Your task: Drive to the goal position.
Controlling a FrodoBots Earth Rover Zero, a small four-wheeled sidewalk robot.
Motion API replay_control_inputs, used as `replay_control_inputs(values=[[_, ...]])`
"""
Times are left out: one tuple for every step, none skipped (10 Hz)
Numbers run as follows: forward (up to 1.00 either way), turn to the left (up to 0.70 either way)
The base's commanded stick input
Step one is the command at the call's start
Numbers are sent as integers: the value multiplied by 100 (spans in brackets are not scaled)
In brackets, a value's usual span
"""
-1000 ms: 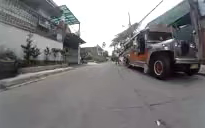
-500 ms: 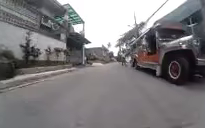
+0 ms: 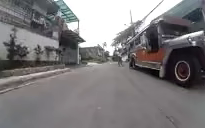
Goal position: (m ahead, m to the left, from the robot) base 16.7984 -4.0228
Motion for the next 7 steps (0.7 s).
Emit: replay_control_inputs(values=[[100, 23], [100, 23], [100, 23], [100, 23], [100, 23], [100, -6], [100, -17]])
